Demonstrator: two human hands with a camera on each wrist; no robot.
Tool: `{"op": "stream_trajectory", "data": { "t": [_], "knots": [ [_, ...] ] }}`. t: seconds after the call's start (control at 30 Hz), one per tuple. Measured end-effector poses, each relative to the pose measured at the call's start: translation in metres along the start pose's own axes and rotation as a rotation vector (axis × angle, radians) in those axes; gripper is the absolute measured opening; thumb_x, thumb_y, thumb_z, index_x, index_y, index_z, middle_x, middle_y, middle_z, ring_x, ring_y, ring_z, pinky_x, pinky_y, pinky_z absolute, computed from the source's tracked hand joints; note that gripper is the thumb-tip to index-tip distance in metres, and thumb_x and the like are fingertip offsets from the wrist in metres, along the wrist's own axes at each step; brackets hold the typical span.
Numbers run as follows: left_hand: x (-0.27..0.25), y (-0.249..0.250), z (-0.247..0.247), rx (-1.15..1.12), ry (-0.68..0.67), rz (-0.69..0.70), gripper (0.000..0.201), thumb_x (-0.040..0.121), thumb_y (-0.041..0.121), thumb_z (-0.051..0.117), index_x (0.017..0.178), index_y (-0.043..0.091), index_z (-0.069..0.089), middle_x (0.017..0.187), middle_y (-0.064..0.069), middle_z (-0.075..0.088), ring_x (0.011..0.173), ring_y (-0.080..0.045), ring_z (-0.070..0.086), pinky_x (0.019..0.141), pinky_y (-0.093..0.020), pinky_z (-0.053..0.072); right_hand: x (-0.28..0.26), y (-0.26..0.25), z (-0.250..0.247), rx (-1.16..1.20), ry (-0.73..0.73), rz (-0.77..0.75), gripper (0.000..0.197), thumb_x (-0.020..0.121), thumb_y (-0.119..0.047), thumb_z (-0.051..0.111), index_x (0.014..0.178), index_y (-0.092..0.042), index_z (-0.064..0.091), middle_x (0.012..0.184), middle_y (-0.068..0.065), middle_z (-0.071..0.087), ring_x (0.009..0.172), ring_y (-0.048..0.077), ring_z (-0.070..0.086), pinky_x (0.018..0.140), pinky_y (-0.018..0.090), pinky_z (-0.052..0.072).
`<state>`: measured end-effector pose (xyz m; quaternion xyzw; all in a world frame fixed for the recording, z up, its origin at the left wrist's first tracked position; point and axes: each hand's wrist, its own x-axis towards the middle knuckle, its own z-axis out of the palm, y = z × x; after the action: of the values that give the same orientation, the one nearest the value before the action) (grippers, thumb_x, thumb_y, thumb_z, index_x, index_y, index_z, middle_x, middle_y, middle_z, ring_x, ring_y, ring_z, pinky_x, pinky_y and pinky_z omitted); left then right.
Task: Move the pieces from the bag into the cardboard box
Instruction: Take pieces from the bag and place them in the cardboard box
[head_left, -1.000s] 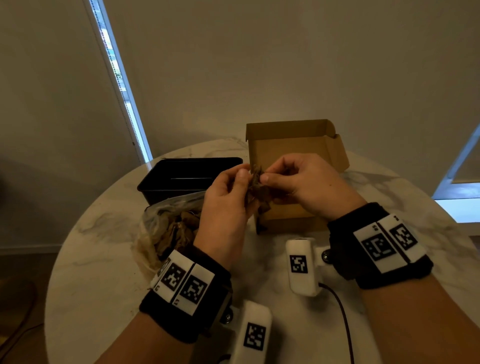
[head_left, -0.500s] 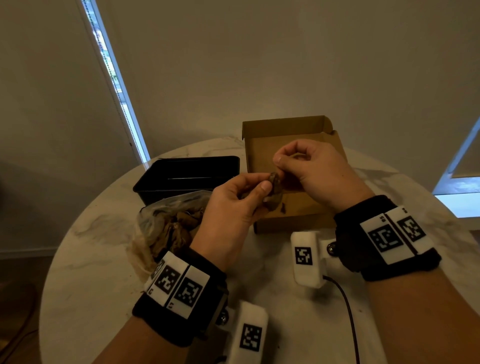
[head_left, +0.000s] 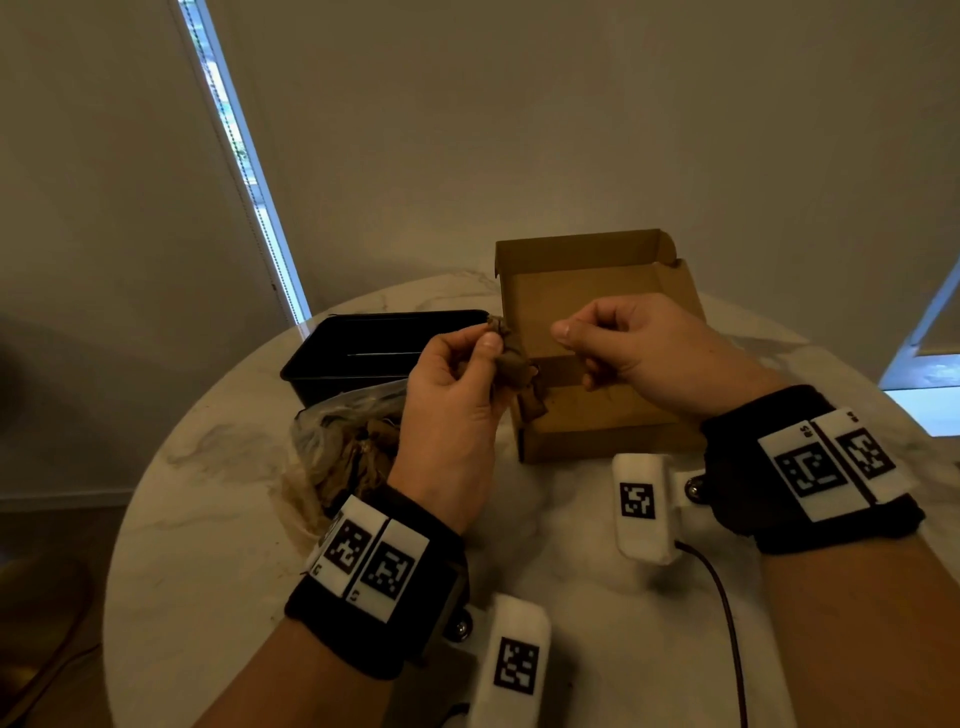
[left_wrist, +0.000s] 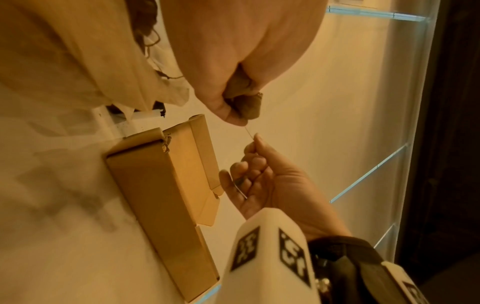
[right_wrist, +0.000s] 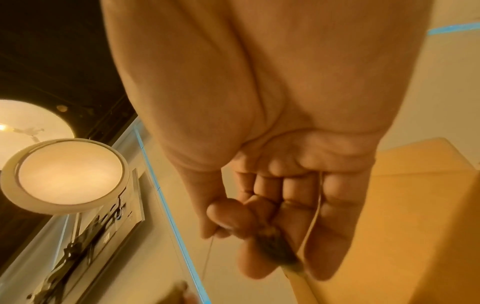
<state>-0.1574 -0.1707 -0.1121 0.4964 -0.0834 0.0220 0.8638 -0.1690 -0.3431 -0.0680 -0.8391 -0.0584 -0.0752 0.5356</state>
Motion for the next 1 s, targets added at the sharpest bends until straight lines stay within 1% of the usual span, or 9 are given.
{"op": "stream_trajectory", "data": {
  "t": [0.1, 0.2, 0.27, 0.33, 0.43, 0.53, 0.6, 0.77, 1.0],
  "knots": [
    [0.0, -0.003, -0.002, 0.109, -0.015, -0.023, 0.013, 0.101, 0.009, 0.058, 0.111, 0.008, 0.065, 0.103, -0.01, 0.071, 0.092, -0.017, 0.071, 0.079, -0.027, 0.058, -0.001, -0.004, -0.001, 0.114, 0.028, -0.056, 0.024, 0.098, -0.034, 0.061, 0.088, -0.012, 0.066, 0.062, -0.006, 0.058, 0.064, 0.011, 0.063, 0.071, 0.026, 0.058],
    [-0.006, -0.003, 0.002, 0.203, -0.148, -0.064, 0.015, 0.099, 0.013, 0.061, 0.111, 0.008, 0.069, 0.113, -0.022, 0.071, 0.106, -0.035, 0.07, 0.089, -0.043, 0.06, 0.0, -0.008, 0.001, 0.127, 0.033, -0.146, 0.026, 0.098, -0.035, 0.06, 0.09, -0.011, 0.067, 0.065, -0.004, 0.057, 0.061, 0.013, 0.056, 0.062, 0.025, 0.056],
    [-0.012, -0.001, 0.007, 0.246, -0.273, -0.093, 0.015, 0.098, 0.011, 0.062, 0.11, 0.006, 0.07, 0.106, -0.021, 0.073, 0.101, -0.031, 0.069, 0.094, -0.041, 0.057, 0.0, -0.009, 0.003, 0.124, 0.023, -0.176, 0.022, 0.098, -0.033, 0.061, 0.089, -0.013, 0.067, 0.063, -0.003, 0.055, 0.056, 0.01, 0.051, 0.053, 0.021, 0.049],
    [-0.016, 0.001, 0.011, 0.225, -0.353, -0.105, 0.012, 0.097, 0.009, 0.061, 0.106, 0.007, 0.068, 0.09, -0.009, 0.073, 0.089, -0.019, 0.068, 0.086, -0.031, 0.057, 0.0, -0.008, 0.002, 0.158, 0.003, -0.142, 0.02, 0.098, -0.028, 0.062, 0.088, -0.011, 0.066, 0.059, -0.006, 0.054, 0.05, 0.005, 0.049, 0.048, 0.017, 0.044],
    [-0.015, 0.002, 0.01, 0.116, -0.304, -0.085, 0.018, 0.095, 0.007, 0.061, 0.113, 0.005, 0.058, 0.076, 0.001, 0.066, 0.078, -0.015, 0.066, 0.083, -0.036, 0.057, 0.001, 0.001, 0.0, 0.118, -0.048, -0.036, 0.021, 0.098, -0.028, 0.064, 0.089, -0.009, 0.068, 0.056, -0.009, 0.055, 0.05, 0.005, 0.047, 0.049, 0.02, 0.04],
    [-0.01, 0.004, 0.006, 0.108, -0.23, -0.04, 0.04, 0.09, 0.018, 0.064, 0.129, 0.01, 0.06, 0.103, -0.013, 0.071, 0.098, -0.025, 0.067, 0.094, -0.043, 0.056, 0.002, 0.008, 0.0, 0.068, -0.091, 0.047, 0.022, 0.095, -0.036, 0.066, 0.086, -0.017, 0.071, 0.06, -0.006, 0.055, 0.056, 0.011, 0.044, 0.052, 0.025, 0.037],
    [-0.007, 0.003, 0.004, 0.124, -0.18, 0.009, 0.028, 0.096, 0.016, 0.06, 0.123, 0.01, 0.065, 0.106, -0.013, 0.072, 0.097, -0.022, 0.068, 0.088, -0.037, 0.057, 0.002, 0.008, -0.001, 0.084, -0.093, 0.062, 0.023, 0.094, -0.037, 0.067, 0.084, -0.017, 0.071, 0.061, -0.005, 0.055, 0.055, 0.01, 0.044, 0.05, 0.023, 0.037],
    [0.002, 0.0, -0.002, 0.091, -0.042, 0.055, 0.017, 0.103, 0.01, 0.053, 0.113, 0.01, 0.066, 0.091, 0.001, 0.071, 0.083, -0.009, 0.067, 0.079, -0.025, 0.055, 0.004, 0.009, -0.004, 0.113, -0.048, 0.018, 0.018, 0.094, -0.029, 0.069, 0.092, -0.012, 0.072, 0.061, -0.007, 0.057, 0.055, 0.014, 0.047, 0.051, 0.026, 0.043],
    [0.003, -0.005, -0.006, 0.111, -0.078, -0.021, 0.017, 0.098, 0.011, 0.063, 0.113, 0.008, 0.07, 0.102, -0.01, 0.075, 0.094, -0.019, 0.072, 0.08, -0.029, 0.058, -0.003, -0.008, -0.004, 0.13, -0.048, -0.188, 0.011, 0.098, -0.021, 0.062, 0.101, -0.019, 0.072, 0.077, 0.0, 0.061, 0.065, 0.015, 0.052, 0.054, 0.021, 0.046]
  ]
}}
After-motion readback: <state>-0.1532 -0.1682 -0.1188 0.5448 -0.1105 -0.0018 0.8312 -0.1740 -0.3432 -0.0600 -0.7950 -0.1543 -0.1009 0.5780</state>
